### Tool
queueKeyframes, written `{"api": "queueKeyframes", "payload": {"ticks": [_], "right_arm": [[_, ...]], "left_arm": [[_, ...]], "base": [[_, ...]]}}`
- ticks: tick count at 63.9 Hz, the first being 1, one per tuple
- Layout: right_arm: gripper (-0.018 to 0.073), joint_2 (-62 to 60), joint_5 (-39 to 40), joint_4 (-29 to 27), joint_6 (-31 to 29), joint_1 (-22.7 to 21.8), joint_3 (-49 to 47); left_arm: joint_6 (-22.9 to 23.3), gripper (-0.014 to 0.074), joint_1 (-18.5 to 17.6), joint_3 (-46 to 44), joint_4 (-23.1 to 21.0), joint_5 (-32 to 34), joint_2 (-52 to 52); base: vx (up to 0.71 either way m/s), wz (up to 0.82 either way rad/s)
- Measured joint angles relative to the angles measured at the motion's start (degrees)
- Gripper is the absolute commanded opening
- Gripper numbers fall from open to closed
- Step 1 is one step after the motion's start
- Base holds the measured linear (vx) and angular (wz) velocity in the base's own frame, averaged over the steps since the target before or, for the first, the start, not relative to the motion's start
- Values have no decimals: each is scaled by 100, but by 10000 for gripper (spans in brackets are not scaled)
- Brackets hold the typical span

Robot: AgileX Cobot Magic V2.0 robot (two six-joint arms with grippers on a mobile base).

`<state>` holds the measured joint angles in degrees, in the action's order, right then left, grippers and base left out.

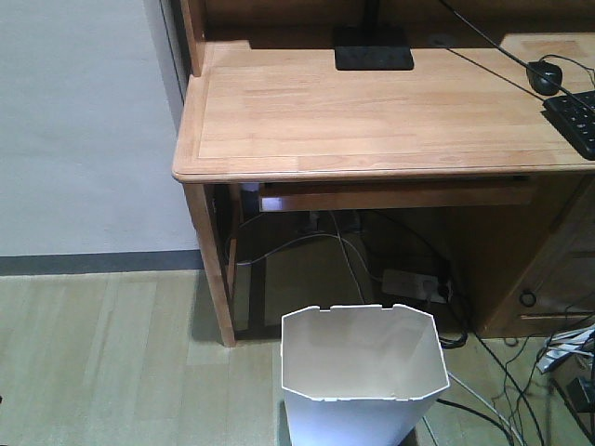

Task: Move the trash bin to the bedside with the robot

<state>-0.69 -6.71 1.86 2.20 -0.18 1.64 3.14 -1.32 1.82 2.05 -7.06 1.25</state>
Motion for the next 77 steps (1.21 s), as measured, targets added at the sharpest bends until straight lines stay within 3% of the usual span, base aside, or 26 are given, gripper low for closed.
{"api": "queueKeyframes", "payload": {"ticks": [77], "right_arm": [[-9, 0, 105, -6, 36, 0, 0]], "left_arm": [[0, -6, 0, 0, 0, 0, 0]], "base": [[0, 0]]}}
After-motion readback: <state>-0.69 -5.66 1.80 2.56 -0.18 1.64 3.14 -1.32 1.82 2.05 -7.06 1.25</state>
